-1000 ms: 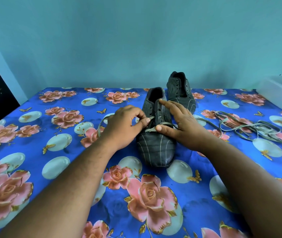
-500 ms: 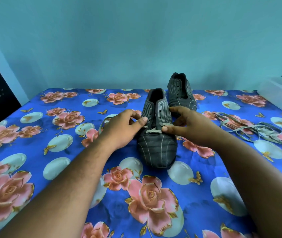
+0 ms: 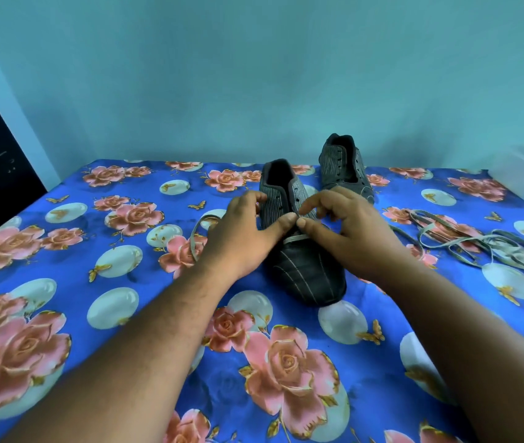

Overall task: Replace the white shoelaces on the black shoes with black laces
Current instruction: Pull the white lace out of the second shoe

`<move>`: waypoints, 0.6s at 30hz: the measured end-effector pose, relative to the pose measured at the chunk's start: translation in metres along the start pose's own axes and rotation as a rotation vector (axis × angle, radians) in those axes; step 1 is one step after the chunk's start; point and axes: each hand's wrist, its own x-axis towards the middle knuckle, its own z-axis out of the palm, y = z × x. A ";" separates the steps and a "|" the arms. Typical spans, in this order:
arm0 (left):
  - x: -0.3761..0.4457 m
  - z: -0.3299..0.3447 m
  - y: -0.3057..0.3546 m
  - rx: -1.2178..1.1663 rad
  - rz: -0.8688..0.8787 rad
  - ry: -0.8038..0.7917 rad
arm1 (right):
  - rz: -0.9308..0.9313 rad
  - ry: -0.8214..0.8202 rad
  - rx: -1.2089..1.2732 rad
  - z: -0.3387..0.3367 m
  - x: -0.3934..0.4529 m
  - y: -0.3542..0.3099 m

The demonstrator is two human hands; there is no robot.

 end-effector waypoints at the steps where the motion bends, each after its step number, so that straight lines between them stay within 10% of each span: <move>1: 0.000 0.002 0.000 -0.026 0.001 -0.006 | -0.033 0.000 -0.045 0.002 0.000 -0.002; 18: 0.001 0.006 0.003 -0.071 0.065 0.055 | 0.132 -0.199 0.047 0.011 0.000 -0.008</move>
